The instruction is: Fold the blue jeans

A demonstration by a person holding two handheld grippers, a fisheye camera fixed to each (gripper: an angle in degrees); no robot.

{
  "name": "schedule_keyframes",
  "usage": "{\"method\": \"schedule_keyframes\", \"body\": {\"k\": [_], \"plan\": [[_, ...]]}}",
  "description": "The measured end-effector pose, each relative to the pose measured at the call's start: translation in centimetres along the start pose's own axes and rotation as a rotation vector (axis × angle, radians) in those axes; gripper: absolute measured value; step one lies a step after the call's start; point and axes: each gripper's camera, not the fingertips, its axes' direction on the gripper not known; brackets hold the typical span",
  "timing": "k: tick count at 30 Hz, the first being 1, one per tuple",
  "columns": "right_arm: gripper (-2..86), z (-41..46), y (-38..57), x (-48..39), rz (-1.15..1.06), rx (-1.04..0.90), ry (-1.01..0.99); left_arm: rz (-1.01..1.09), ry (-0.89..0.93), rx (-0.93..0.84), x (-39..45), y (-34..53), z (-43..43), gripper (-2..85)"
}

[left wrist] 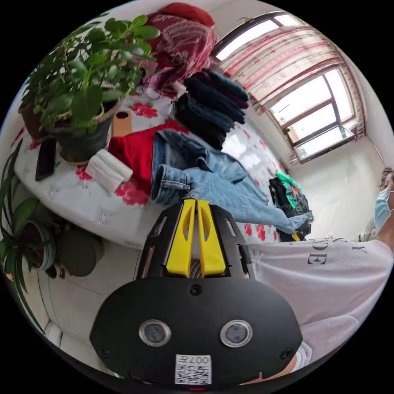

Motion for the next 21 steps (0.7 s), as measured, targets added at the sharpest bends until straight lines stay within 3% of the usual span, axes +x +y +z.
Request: {"method": "schedule_keyframes", "body": {"k": [7,12,14,21], "plan": [[7.1,1.0,5.6,7.0,0.208,-0.055,-0.047,-0.035,-0.038,-0.049,0.1,3.0,0.8,-0.9],[8.7,1.9,5.9,9.8,0.250,-0.107,-0.016,-0.133,0.115,0.187,-2.3,3.9,-2.7,-0.8],[9.1,2.9,5.1,10.6,0.264,-0.133,-0.001,-0.170,0.137,0.197,-3.3,4.1,-2.6,-0.6],[6.8,4.6,3.4,10.7,0.219,-0.186,0.161,-0.251,-0.161,0.043,-4.1,5.3,3.5,7.3]]}}
